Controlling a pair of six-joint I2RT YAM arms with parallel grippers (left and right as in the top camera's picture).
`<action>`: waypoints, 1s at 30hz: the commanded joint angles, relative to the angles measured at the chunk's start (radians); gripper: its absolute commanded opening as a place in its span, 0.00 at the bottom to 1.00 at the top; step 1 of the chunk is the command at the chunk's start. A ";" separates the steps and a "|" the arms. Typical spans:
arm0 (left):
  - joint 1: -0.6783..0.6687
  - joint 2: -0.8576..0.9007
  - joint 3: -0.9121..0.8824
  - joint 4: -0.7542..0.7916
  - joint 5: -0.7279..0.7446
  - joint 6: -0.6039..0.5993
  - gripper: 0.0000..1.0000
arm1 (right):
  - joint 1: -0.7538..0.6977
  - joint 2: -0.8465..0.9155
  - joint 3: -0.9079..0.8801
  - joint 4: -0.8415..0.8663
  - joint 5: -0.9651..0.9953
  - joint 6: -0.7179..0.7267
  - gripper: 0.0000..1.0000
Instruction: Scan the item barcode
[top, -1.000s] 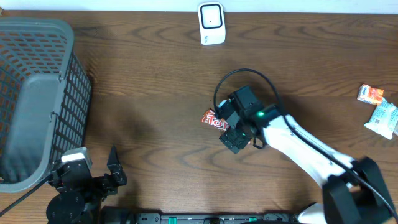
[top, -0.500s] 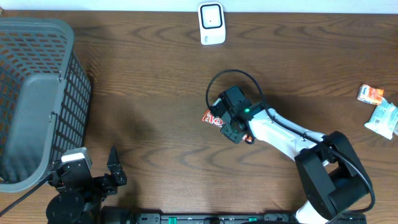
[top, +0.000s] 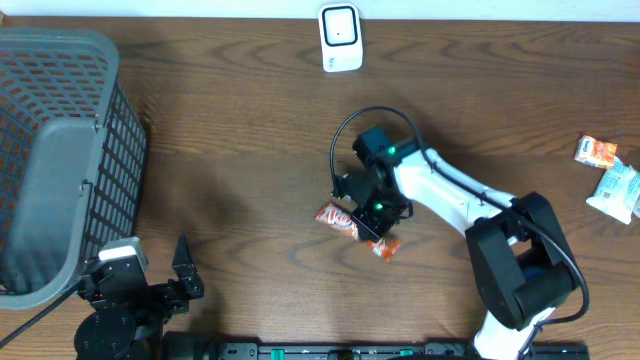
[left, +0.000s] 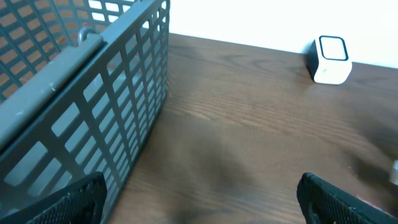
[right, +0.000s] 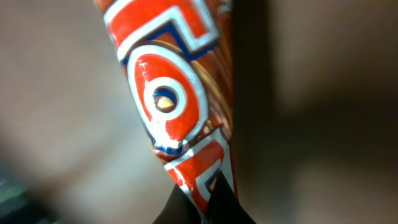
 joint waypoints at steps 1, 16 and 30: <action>0.003 -0.005 0.000 0.001 0.010 -0.002 0.98 | -0.051 -0.002 0.116 -0.156 -0.444 -0.037 0.01; 0.003 -0.005 0.000 0.001 0.010 -0.001 0.98 | -0.117 -0.002 0.153 -0.394 -0.979 0.067 0.01; 0.003 -0.005 0.000 0.001 0.010 -0.001 0.98 | -0.116 -0.002 0.153 -0.392 -1.059 0.198 0.01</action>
